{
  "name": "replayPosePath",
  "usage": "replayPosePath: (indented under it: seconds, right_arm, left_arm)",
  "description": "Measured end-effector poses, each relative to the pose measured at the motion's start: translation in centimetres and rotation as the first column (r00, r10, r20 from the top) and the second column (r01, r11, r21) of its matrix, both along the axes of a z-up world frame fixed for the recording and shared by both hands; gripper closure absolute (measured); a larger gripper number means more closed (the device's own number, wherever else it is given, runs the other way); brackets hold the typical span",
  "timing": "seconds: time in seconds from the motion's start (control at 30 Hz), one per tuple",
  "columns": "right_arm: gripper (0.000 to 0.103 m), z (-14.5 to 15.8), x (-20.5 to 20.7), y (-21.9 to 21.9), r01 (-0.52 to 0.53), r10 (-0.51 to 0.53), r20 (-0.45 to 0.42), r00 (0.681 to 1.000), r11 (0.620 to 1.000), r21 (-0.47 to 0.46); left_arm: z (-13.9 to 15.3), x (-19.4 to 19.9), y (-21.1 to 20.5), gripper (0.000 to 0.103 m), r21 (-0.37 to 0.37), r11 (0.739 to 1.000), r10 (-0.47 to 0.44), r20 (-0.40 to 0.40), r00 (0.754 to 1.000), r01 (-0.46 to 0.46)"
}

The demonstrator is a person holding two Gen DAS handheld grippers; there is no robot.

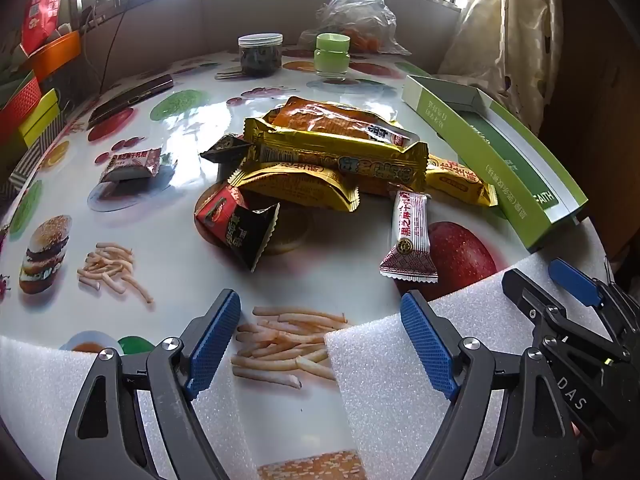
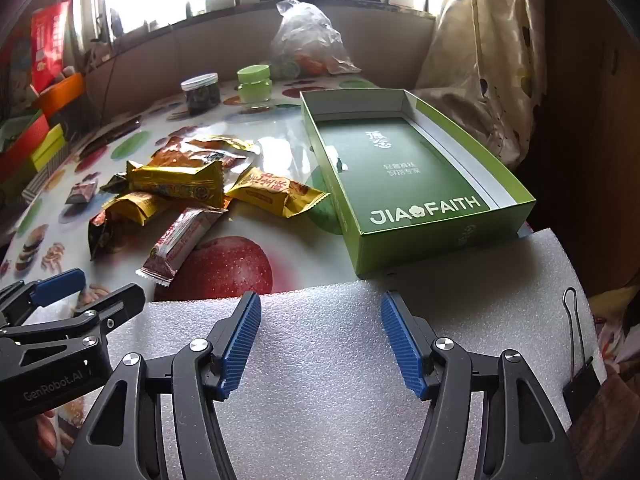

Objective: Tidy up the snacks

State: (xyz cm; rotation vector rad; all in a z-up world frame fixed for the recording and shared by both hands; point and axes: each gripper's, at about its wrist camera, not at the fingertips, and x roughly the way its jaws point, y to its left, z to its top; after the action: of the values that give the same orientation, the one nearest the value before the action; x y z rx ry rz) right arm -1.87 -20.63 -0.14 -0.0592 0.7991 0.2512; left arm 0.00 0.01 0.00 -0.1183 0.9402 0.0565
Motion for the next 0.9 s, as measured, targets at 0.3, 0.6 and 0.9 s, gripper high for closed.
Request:
replayPosePath:
  seconds: [0.3, 0.6, 0.9]
  right_arm:
    - [0.040, -0.18, -0.14, 0.14, 0.003, -0.003, 0.004, 1.000, 1.000, -0.004]
    - [0.040, -0.26, -0.06, 0.17, 0.011, -0.011, 0.012, 1.000, 1.000, -0.005]
    - [0.040, -0.02, -0.37, 0.19, 0.018, -0.018, 0.019, 1.000, 1.000, -0.010]
  left_arm:
    - [-0.01, 0.02, -0.04, 0.020, 0.005, 1.000, 0.001, -0.007, 1.000, -0.001]
    - [0.10, 0.09, 0.18, 0.020, 0.004, 1.000, 0.002, -0.003, 1.000, -0.002]
    - [0.13, 0.20, 0.09, 0.020, 0.004, 1.000, 0.001, -0.001, 1.000, -0.001]
